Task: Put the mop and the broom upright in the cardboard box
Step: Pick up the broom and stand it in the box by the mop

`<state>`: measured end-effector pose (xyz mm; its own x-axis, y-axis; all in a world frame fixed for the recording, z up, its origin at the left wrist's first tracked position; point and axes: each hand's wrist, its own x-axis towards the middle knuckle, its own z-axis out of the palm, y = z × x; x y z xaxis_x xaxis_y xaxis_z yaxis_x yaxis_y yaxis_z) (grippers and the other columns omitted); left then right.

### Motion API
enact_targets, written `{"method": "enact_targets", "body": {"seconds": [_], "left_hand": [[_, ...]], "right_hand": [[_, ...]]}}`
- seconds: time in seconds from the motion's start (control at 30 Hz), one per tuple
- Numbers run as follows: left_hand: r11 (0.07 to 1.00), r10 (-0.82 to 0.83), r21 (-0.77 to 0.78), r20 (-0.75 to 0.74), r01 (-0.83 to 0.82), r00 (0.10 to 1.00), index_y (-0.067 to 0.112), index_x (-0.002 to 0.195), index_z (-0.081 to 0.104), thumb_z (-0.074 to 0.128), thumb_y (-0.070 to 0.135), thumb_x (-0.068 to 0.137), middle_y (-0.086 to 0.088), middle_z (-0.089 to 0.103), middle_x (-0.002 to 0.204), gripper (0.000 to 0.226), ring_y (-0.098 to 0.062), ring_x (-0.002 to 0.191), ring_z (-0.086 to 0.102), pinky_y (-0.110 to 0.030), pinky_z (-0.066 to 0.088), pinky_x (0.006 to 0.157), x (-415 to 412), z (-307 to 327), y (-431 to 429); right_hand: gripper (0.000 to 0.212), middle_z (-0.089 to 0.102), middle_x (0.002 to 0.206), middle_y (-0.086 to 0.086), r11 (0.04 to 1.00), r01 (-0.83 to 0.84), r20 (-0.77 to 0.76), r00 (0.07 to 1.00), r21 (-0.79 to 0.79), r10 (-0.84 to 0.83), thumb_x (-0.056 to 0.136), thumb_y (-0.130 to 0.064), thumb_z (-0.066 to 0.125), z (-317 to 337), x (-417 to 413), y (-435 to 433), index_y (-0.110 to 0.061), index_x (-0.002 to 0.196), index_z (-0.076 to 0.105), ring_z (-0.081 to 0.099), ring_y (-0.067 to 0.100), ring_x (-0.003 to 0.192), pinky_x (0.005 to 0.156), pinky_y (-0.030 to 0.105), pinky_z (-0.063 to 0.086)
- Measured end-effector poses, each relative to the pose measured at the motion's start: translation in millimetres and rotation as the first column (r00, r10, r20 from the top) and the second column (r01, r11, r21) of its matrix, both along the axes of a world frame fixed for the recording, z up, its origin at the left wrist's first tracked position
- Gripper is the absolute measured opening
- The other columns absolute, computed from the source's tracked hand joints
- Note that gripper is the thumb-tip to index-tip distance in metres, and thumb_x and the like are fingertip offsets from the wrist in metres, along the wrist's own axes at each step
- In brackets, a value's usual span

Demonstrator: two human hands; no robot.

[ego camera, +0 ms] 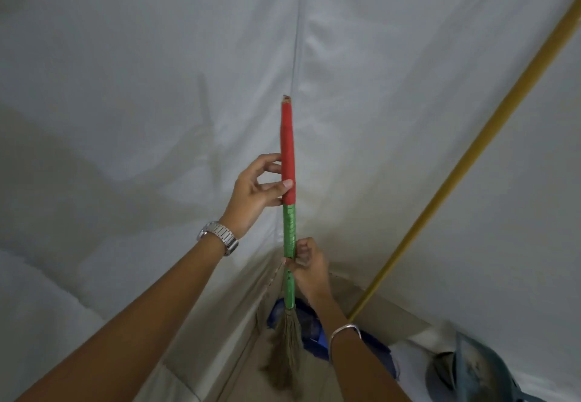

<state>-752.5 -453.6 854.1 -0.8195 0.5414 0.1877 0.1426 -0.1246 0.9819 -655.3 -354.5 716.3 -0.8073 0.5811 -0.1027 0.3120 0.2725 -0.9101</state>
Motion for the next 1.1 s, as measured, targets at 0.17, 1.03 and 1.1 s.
{"method": "enact_targets", "body": {"seconds": [0.17,1.03,1.1], "left_hand": [[0.999,-0.026,0.027,0.060,0.024,0.998,0.023,0.106,0.052,0.055,-0.005,0.084,-0.005,0.054,0.097,0.035,-0.017,0.084,0.071,-0.038,0.060,0.067,-53.5,-21.9,-35.3],[0.984,0.168,0.039,0.165,-0.176,0.972,0.019,0.115,0.053,0.040,-0.010,0.090,0.001,0.063,0.103,0.041,-0.006,0.083,0.066,-0.028,0.060,0.069,-75.6,-132.2,-43.9],[0.960,0.257,0.059,0.193,-0.273,0.947,0.009,0.121,0.051,0.040,-0.010,0.090,-0.001,0.061,0.103,0.038,-0.002,0.081,0.066,-0.031,0.060,0.073,-80.9,-143.1,-49.3]], "right_hand": [[0.029,0.065,0.082,0.001,0.999,0.008,0.052,0.999,0.038,-0.010,0.073,-0.009,0.071,-14.0,-35.7,-41.6,-0.028,0.076,0.050,0.062,0.017,0.078,0.069,0.030,0.055],[0.033,0.056,0.085,0.006,0.981,0.194,0.127,0.973,0.014,-0.194,0.071,-0.015,0.070,-123.3,-90.6,-81.8,-0.023,0.072,0.039,0.054,0.027,0.079,0.073,0.044,0.050],[0.029,0.054,0.087,0.005,0.980,0.196,0.111,0.975,-0.027,-0.192,0.072,-0.014,0.072,-129.0,-100.7,-90.9,-0.017,0.078,0.043,0.051,0.024,0.078,0.074,0.040,0.048]]}}
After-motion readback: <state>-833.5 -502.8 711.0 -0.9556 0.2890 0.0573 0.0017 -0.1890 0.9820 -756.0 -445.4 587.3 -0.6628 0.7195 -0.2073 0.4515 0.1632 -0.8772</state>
